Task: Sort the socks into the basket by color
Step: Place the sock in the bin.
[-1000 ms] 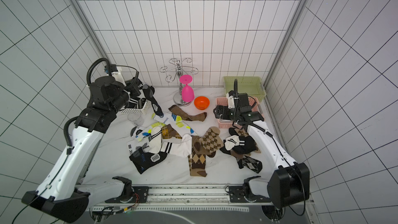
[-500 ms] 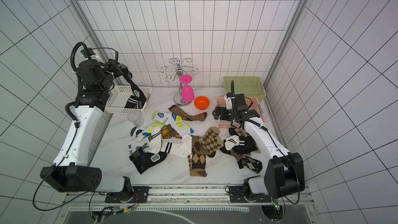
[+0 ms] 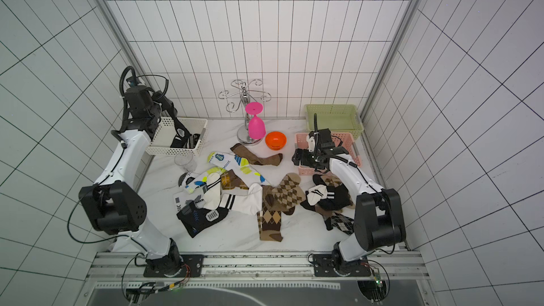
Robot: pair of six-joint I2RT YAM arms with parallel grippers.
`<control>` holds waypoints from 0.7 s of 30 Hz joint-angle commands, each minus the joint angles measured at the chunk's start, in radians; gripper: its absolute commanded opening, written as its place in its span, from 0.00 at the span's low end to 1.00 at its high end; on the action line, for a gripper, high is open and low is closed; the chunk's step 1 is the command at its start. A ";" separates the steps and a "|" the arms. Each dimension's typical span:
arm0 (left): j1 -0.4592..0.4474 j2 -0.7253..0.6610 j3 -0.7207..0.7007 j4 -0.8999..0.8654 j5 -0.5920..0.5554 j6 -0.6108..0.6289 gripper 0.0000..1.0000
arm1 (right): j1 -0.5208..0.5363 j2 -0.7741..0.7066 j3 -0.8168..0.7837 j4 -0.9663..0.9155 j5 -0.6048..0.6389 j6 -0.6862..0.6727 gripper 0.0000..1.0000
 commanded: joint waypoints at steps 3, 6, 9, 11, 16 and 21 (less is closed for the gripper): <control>0.026 0.120 -0.021 -0.001 -0.035 -0.017 0.00 | -0.018 0.046 0.134 -0.010 -0.010 -0.012 0.95; 0.045 0.181 -0.027 -0.016 -0.030 -0.042 0.00 | -0.019 0.069 0.145 -0.010 -0.014 -0.010 0.95; 0.069 0.223 -0.039 -0.026 -0.011 -0.077 0.00 | -0.020 0.087 0.147 -0.008 -0.018 -0.007 0.94; 0.080 0.243 -0.048 -0.030 -0.019 -0.091 0.00 | -0.022 0.096 0.151 -0.008 -0.021 -0.005 0.94; 0.119 0.258 -0.064 -0.105 -0.065 -0.177 0.00 | -0.022 0.111 0.156 -0.006 -0.025 -0.004 0.94; 0.175 0.209 -0.195 0.006 -0.057 -0.255 0.00 | -0.021 0.120 0.155 -0.005 -0.029 -0.004 0.94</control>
